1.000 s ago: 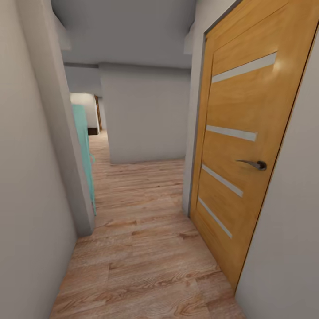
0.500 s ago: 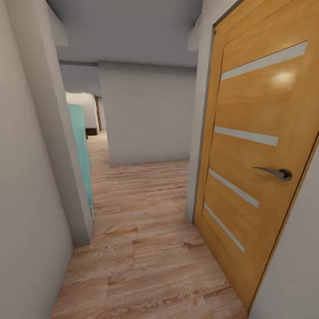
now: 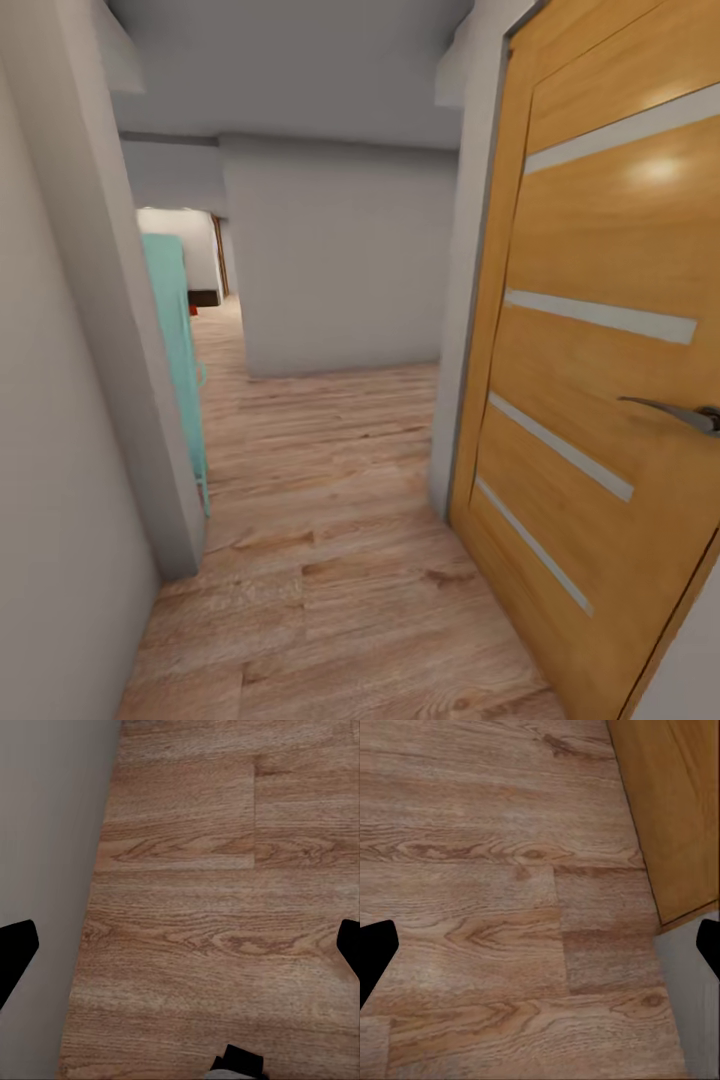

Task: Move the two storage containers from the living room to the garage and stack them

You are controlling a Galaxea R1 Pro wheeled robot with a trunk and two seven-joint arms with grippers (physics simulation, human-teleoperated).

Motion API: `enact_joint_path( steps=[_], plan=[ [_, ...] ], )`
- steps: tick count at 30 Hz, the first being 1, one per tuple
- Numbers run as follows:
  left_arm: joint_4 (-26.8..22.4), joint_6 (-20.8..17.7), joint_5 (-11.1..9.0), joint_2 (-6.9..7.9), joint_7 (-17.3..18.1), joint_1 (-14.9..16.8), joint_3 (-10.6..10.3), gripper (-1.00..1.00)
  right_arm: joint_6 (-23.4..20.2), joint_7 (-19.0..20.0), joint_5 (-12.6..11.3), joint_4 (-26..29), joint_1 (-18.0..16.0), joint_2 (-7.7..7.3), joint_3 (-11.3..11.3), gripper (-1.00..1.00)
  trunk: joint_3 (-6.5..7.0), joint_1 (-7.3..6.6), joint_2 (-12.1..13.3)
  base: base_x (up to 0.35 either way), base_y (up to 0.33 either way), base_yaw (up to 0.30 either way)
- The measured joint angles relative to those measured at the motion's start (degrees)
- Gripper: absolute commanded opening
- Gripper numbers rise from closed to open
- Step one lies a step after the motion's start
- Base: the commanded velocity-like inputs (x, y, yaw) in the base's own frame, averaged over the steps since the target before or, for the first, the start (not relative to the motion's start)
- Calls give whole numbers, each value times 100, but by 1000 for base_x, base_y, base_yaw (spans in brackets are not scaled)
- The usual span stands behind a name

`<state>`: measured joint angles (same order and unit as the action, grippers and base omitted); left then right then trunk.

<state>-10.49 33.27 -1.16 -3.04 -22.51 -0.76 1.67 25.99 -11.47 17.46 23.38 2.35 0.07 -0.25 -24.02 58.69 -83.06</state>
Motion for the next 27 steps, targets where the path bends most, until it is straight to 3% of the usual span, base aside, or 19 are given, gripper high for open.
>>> enact_joint_path(
  steps=[3,7,18,21,27],
  plan=[
    [-20,-374,3,16,-1,0,-5,100,0,-182,-311,1,0,-13,1,100,0,0,0,321,95,0],
    [-186,-768,6,120,-1,0,-11,100,14,-270,-540,9,-2,-29,1,100,0,0,0,319,110,0],
    [-285,-903,3,220,-12,0,-23,100,19,-297,-595,12,-3,-34,1,100,0,0,0,318,107,0],
    [-286,-898,-17,188,254,0,-27,100,19,-297,-594,14,-7,-32,1,100,0,0,0,317,101,0],
    [-287,-893,-51,153,1201,0,-18,100,19,-298,-594,16,-7,-34,1,100,0,0,0,317,80,0]
  ],
)
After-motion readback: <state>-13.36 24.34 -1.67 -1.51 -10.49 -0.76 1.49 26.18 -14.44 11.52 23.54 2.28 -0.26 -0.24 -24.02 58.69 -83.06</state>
